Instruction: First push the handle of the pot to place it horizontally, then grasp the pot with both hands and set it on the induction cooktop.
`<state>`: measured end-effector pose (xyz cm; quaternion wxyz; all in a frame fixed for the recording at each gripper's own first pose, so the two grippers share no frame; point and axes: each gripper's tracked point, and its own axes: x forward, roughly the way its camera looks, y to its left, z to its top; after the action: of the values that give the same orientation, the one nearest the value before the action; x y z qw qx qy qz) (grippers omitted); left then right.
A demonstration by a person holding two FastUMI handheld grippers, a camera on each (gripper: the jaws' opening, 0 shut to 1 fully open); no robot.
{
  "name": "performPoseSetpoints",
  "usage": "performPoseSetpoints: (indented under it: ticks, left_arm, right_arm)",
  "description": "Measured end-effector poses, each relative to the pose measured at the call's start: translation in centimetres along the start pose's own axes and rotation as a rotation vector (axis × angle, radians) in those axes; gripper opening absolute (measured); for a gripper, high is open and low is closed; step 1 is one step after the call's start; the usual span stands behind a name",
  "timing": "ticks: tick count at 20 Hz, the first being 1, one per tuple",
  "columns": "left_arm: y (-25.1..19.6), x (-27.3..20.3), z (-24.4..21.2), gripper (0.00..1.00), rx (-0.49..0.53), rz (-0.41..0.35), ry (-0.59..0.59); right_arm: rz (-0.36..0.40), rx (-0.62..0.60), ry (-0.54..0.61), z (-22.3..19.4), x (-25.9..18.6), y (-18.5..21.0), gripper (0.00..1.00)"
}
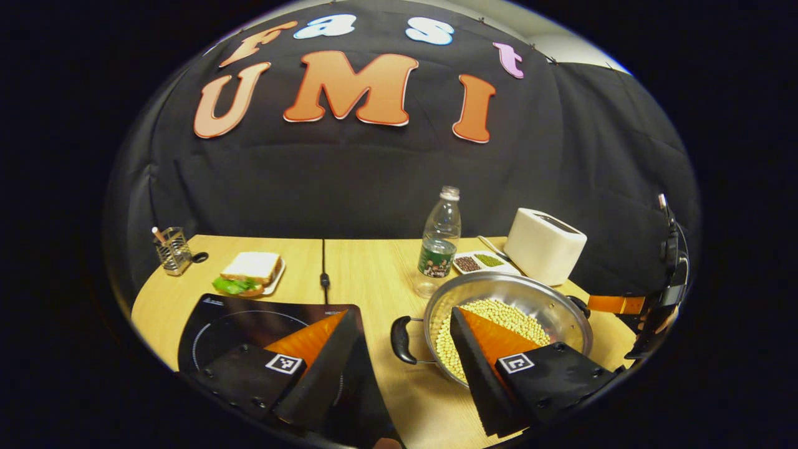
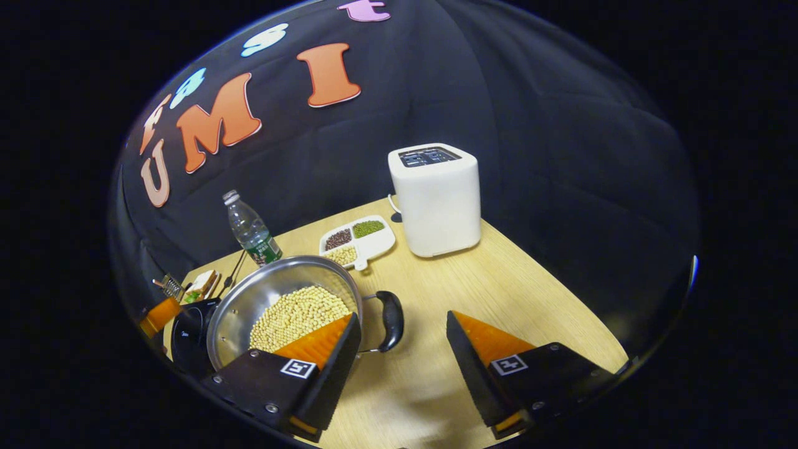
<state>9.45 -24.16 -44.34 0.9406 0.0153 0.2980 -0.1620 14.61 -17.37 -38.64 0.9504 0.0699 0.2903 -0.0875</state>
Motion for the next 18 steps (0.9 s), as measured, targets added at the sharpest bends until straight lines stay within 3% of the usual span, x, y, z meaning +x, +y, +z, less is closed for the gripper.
performPoseSetpoints:
  ticks: [4,12,18]
  left_arm:
    - [0.1,3.1,-1.8,0.99,0.030,0.016,0.054]
    - [-0.5,6.3,-3.4,0.98,0.076,0.009,0.120]
    - [-1.7,7.3,-6.2,0.98,0.124,-0.017,0.268]
  right_arm:
    - [-0.018,-0.088,0.008,-0.2,1.8,0.8,0.95]
    - [-0.043,-0.096,0.102,-2.7,5.2,1.0,0.95]
    - [-0.035,-0.102,0.149,-3.7,6.2,1.5,0.89]
